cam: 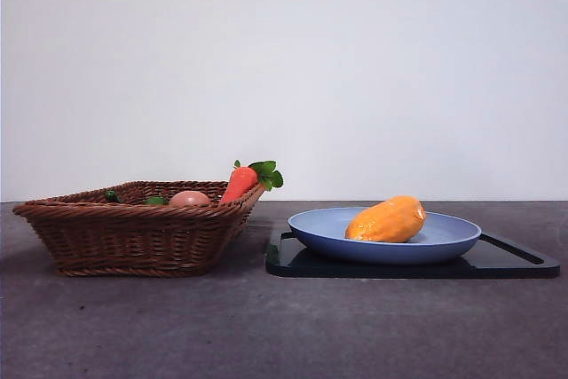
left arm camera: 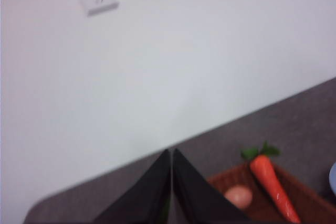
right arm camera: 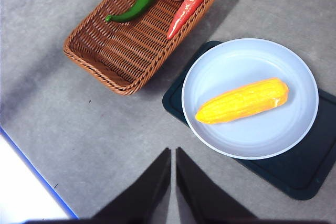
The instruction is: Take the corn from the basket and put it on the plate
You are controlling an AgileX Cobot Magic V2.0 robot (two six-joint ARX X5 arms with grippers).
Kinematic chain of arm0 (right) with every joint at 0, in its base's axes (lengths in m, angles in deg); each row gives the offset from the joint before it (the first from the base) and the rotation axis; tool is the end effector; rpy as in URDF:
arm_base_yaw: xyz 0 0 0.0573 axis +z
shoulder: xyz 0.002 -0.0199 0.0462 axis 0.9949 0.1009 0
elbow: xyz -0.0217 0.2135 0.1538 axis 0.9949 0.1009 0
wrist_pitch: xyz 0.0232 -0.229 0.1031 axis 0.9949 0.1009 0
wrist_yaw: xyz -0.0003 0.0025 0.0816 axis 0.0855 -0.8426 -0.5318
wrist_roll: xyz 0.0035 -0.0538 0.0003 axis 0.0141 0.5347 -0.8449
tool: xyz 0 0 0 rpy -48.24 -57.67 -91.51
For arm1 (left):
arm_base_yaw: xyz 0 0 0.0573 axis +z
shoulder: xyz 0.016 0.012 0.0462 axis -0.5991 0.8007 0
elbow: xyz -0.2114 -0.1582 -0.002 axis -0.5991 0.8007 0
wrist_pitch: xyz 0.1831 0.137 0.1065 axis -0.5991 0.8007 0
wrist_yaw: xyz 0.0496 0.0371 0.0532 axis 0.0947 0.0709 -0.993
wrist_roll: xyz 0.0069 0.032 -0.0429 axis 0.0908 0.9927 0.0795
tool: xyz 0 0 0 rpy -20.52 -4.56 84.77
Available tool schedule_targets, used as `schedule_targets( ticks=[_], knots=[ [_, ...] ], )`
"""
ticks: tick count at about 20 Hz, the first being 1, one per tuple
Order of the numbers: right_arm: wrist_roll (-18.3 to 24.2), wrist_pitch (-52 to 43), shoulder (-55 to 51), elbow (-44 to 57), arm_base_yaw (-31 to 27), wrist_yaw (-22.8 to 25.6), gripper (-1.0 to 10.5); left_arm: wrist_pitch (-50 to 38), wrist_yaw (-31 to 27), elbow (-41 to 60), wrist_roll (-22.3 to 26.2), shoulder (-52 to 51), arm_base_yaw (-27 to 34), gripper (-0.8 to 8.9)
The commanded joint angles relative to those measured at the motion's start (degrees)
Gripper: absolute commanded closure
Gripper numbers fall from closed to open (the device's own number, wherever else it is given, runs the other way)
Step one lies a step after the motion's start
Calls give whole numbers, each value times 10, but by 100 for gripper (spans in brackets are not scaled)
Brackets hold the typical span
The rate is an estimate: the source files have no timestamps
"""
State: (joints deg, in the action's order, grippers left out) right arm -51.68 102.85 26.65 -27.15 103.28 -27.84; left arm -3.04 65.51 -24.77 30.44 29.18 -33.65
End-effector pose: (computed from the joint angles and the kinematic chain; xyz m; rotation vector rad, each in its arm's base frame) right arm 0.1793 0.0743 0.3763 -0.0094 0.7759 0.7306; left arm 0.1200 -0.0022 0.3281 0.2767 -0.1260 -0.2409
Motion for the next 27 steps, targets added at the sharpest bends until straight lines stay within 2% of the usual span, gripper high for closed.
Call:
schedule_targets(
  ticks=[1, 6, 13, 21, 27],
  knots=[
    [-1, -5, 5, -10, 1, 0, 945, -8, -29, 72, -16, -54, 3, 806],
    [-1, -5, 5, -10, 2, 0, 945, -10, -45, 207, -49, -162, 3, 806],
    [-1, -5, 5, -10, 2, 0, 945, -5, -45, 322, -73, -231, 3, 806],
    [-1, -5, 5, -10, 2, 0, 945, 124, -45, 341, -89, -286, 5, 806],
    [-1, -20, 5, -10, 2, 0, 945, 122, -45, 341, -99, -285, 6, 806]
  ],
)
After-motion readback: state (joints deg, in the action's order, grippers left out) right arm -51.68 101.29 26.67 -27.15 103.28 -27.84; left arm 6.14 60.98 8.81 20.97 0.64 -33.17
